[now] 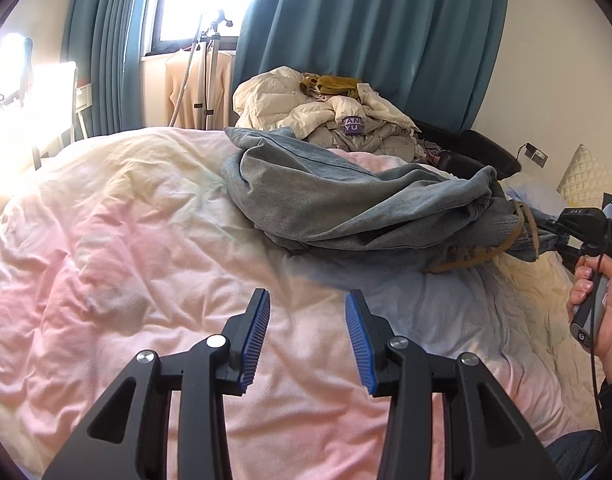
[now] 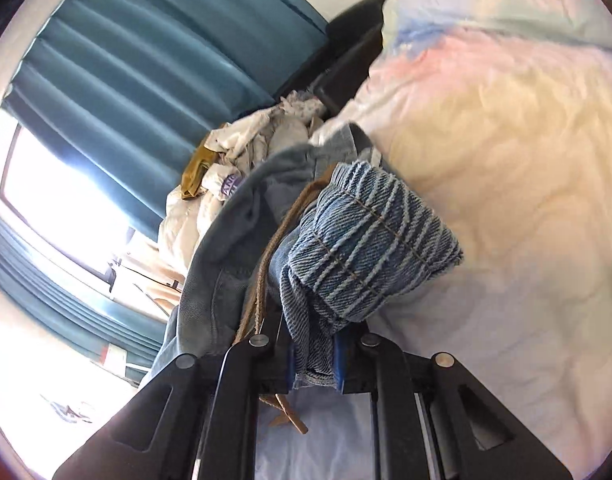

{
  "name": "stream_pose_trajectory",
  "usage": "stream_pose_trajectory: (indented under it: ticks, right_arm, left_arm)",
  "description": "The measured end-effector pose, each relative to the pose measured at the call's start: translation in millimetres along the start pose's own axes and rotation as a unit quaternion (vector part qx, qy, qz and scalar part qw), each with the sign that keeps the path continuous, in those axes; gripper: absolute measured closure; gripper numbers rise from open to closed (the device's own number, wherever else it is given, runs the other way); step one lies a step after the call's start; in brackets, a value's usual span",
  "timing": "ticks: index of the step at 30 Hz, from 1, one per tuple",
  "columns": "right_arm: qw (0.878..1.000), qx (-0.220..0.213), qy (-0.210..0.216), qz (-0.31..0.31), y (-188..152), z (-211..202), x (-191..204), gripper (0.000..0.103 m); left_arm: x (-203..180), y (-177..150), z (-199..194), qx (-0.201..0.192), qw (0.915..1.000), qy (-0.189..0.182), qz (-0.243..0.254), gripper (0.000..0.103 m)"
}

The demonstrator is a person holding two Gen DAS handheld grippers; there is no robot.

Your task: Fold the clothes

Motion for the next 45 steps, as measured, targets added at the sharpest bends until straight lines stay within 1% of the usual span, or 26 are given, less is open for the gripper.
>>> stream_pose_trajectory:
  ticks: [3,6,9,11,13,16,20,21,24,26,27,28,31,34,36,39,42,45]
  right_arm:
    - [1.000,-0.021,-0.009,-0.010,29.6,-31.7,-30.2,0.091]
    - [0.999,-0.031,-0.023,0.001,60.1,-49.2,-55.1,0.091]
    - [0.998,-0.048,-0.043,-0.007,87.5,-58.7,-69.1,0.091]
    - [0.997,-0.056,-0.055,-0.006,100.2,-61.9,-89.2,0.091]
    - [0.996,-0.057,-0.070,-0.006,109.9,-53.2,-107.9,0.091]
    - [0.994,-0.041,-0.105,-0.012,108.3,-28.1,-145.0,0.091]
    - [0.990,0.013,-0.138,0.012,77.0,9.9,-193.8,0.091]
    - [0.990,0.023,-0.140,0.018,69.7,15.7,-200.8,0.091]
    - [0.990,0.035,-0.132,0.022,60.1,18.5,-208.4,0.089]
    - [0.990,0.042,-0.134,0.011,58.1,11.2,-206.2,0.083]
    - [0.990,0.047,-0.136,0.007,57.3,5.8,-205.3,0.082]
    - [0.989,0.051,-0.138,0.005,56.3,0.0,-204.4,0.079]
    - [0.989,0.055,-0.138,0.005,52.5,-24.9,-199.7,0.071]
    - [0.991,0.047,-0.123,-0.011,47.5,-53.2,-182.7,0.071]
    - [0.993,0.040,-0.104,-0.028,40.4,-69.8,-161.0,0.071]
    - [0.994,0.054,-0.068,-0.060,18.8,-85.7,-115.8,0.071]
    - [0.990,0.092,-0.027,-0.101,-18.1,-89.8,-60.3,0.071]
    - [0.979,0.138,0.027,-0.146,-67.5,-86.1,0.9,0.071]
  left_arm:
    - [-1.9,-0.2,-3.7,-0.002,1.0000,-0.001,0.000,0.062]
    - [-2.2,0.7,-5.7,-0.003,1.0000,-0.002,-0.002,0.062]
    - [0.4,1.0,-6.0,-0.003,1.0000,-0.002,-0.009,0.062]
    - [3.4,0.8,-5.2,-0.002,0.9999,-0.001,-0.014,0.062]
    - [5.7,0.7,-3.1,0.000,0.9998,0.000,-0.018,0.062]
    - [8.4,0.8,0.1,0.004,0.9997,0.002,-0.022,0.062]
    - [10.3,1.5,3.8,0.006,0.9996,0.005,-0.025,0.062]
    - [10.0,1.6,4.4,0.006,0.9997,0.006,-0.025,0.062]
    - [7.9,1.5,4.0,0.007,0.9997,0.005,-0.022,0.062]
    - [5.7,1.5,3.0,0.007,0.9998,0.000,-0.021,0.062]
    - [4.6,1.4,2.6,0.008,0.9998,-0.002,-0.021,0.062]
    - [3.5,1.2,2.1,0.008,0.9997,-0.004,-0.020,0.062]
    - [1.5,0.2,-1.0,0.010,0.9996,-0.011,-0.026,0.062]
    - [0.6,-1.0,-4.8,0.011,0.9994,-0.015,-0.029,0.062]
    - [0.6,-2.0,-6.8,0.013,0.9994,-0.011,-0.028,0.062]
    - [3.3,-2.8,-9.5,0.016,0.9993,-0.008,-0.033,0.062]
    - [7.2,-3.7,-13.6,0.018,0.9991,-0.003,-0.039,0.062]
    - [13.6,-2.8,-20.8,0.011,0.9987,0.004,-0.049,0.062]
Point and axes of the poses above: each gripper's, at about its wrist camera, not at the fingertips, and z roughly the way its jaws point, x to its left, y to its top, the point moved 5 cm from there along z, roughly the way its jaws point, and after that the axes turned 15 degrees about -y, right-handed, at the moved point
